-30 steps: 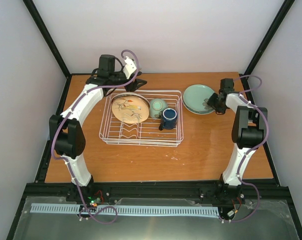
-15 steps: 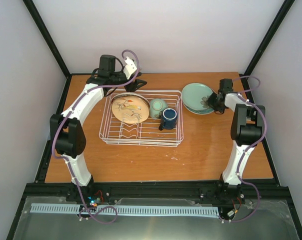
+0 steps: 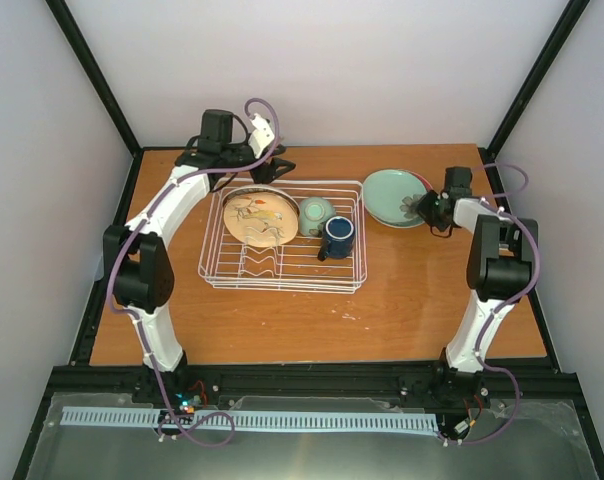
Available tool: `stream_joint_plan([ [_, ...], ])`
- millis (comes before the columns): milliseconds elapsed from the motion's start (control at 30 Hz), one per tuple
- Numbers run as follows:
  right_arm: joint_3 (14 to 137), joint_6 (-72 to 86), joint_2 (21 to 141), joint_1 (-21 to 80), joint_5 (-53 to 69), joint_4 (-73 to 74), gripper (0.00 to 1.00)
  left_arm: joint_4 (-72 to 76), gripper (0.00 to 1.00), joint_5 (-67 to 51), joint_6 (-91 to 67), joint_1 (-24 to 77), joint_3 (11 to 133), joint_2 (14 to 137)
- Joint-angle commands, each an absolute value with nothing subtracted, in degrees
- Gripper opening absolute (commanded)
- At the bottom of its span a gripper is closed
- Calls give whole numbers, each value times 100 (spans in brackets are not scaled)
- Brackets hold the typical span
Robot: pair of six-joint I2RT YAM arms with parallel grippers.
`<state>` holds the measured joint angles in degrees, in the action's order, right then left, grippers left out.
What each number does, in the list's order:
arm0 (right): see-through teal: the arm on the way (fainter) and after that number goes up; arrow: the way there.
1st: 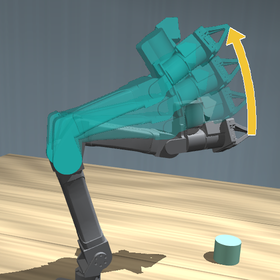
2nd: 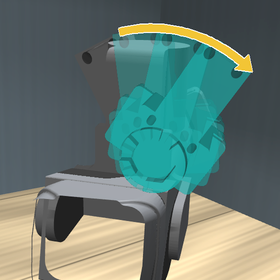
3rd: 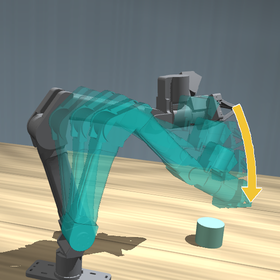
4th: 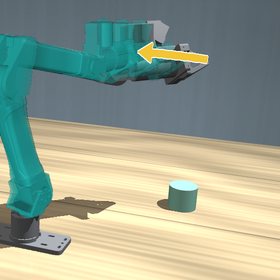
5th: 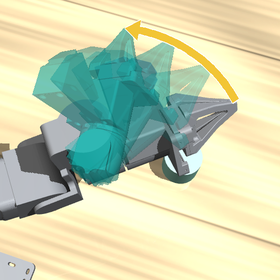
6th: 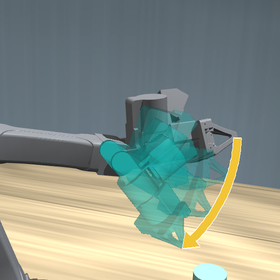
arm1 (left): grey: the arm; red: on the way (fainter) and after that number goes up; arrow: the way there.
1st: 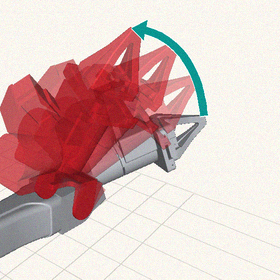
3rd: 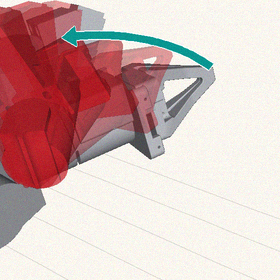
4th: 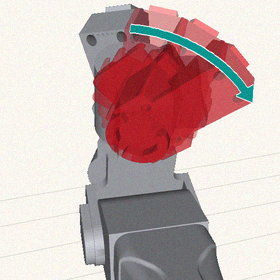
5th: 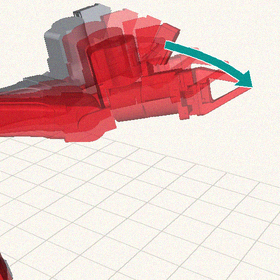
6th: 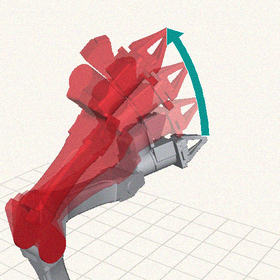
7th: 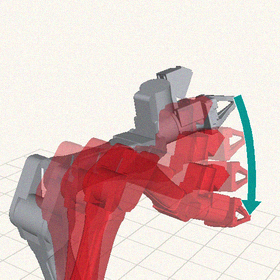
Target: Load the mixed dishes into the dish rack
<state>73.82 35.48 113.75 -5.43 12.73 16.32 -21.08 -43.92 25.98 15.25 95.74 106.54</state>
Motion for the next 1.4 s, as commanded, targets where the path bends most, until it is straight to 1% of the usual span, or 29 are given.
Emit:
stream_joint_plan([
  [0, 6752, 3711, 10763, -681, 1785, 1134, 3, -2149, 57, -4763, 2340, 1579, 9989, 10836],
  [233, 6021, 3995, 9982, -948, 2487, 89, 3, -2214, 57, -4982, 2122, 1719, 10291, 11074],
  [433, 5682, 4294, 9897, -1092, 3002, -546, 3, -2366, 57, -5042, 1967, 1969, 10659, 11376],
  [733, 5070, 4636, 9537, -1377, 3381, -1185, 3, -2827, 58, -4907, 2063, 2533, 11515, 12037],
  [900, 4955, 4576, 9253, -1569, 3550, -993, 3, -3052, 58, -4921, 2059, 2715, 11982, 12387],
  [1067, 4928, 4327, 9018, -1626, 3458, -618, 3, -3090, 58, -4933, 2072, 2781, 12116, 12497],
  [1367, 4991, 4114, 9490, -1628, 3380, -422, 3, -3103, 58, -4939, 2091, 2795, 12138, 12537],
])
